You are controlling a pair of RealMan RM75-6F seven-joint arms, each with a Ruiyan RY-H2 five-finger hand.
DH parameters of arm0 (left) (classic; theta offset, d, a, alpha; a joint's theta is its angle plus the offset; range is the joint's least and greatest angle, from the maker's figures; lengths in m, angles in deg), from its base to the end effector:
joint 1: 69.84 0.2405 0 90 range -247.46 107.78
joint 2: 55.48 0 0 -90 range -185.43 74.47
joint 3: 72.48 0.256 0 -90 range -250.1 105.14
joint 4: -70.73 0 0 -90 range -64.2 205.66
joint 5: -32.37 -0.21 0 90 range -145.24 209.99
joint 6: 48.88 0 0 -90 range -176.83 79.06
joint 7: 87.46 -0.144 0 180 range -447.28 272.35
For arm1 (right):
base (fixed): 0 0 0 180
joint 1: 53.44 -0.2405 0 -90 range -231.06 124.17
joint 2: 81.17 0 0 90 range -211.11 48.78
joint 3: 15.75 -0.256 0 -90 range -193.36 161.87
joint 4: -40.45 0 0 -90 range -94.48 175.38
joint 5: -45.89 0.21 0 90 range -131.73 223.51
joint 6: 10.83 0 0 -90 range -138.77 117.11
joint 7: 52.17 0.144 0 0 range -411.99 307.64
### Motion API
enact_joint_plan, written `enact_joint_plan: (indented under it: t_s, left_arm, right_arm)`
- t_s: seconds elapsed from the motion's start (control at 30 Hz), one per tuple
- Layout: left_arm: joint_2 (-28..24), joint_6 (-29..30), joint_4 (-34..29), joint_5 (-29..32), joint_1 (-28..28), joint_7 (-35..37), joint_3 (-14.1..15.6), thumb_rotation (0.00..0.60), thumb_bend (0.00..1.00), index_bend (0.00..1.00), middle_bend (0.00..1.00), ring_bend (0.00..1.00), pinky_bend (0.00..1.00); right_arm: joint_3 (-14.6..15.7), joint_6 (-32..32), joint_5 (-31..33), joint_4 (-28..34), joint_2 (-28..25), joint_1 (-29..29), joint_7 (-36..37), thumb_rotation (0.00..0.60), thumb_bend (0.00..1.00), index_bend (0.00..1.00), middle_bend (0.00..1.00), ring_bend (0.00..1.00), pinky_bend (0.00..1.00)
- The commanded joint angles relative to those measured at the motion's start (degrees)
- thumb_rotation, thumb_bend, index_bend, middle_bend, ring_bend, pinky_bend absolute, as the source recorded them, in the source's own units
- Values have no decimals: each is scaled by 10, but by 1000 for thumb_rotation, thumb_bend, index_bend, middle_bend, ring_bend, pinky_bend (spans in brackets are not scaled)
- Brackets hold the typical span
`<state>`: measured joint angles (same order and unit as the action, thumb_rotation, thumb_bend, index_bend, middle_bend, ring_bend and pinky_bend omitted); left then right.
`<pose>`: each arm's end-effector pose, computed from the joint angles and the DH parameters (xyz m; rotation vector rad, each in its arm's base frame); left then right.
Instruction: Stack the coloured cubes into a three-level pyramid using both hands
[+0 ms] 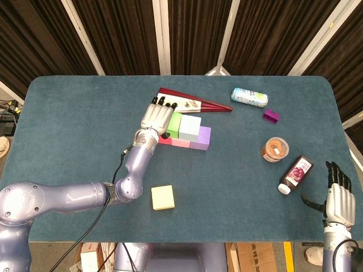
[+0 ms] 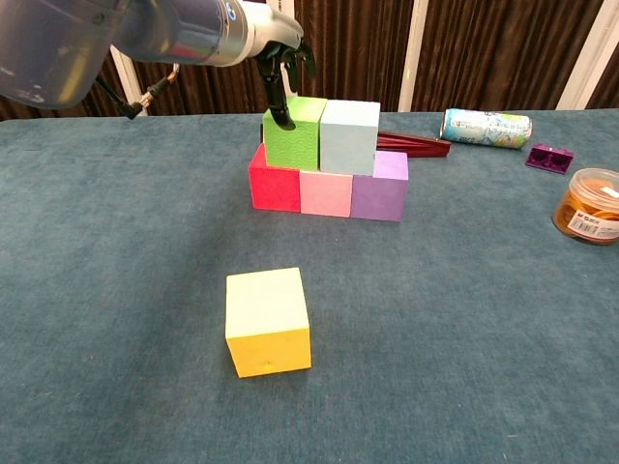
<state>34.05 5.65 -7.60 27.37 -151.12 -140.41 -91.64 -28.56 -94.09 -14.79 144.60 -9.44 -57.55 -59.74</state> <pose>0.0297 0.4414 -0.0019 -1.7857 -0.8857 -0.6903 -0.3054 -0.1966 0.1313 0.9192 -1.2215 0.8864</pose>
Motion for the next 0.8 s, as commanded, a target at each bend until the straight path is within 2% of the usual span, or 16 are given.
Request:
enact_joint_plan:
  t_s: [0.03,0.23,0.43,0.63,0.8]
  left_arm:
    - [-9,6,-10,-1,4,4,-3,600,302,113,134,0,0]
    - [-37,11,-40,-8,14,14,-10,600,302,107,115,0,0]
    - [-100,20,-120,-44,39,41,-19,600,302,112,119,0,0]
    - [-192,51,-233,-153,113,118,-19,600,302,129,135,0,0]
    - [-283,76,-334,-295,209,187,16,600,302,169,158,0,0]
  right_arm:
    - [0,1,1,-1,0,-1,-1,600,210,0,0,0,0]
    - [1,2,0,-1,2,-2,-5,600,210,0,0,0,0]
    - [5,7,1,-2,5,-5,-12,600,210,0,0,0,0]
    - [14,21,-3,-8,5,-13,-28,600,209,0,0,0,0]
    - [22,25,-16,-13,9,-18,-39,600,210,0,0,0,0]
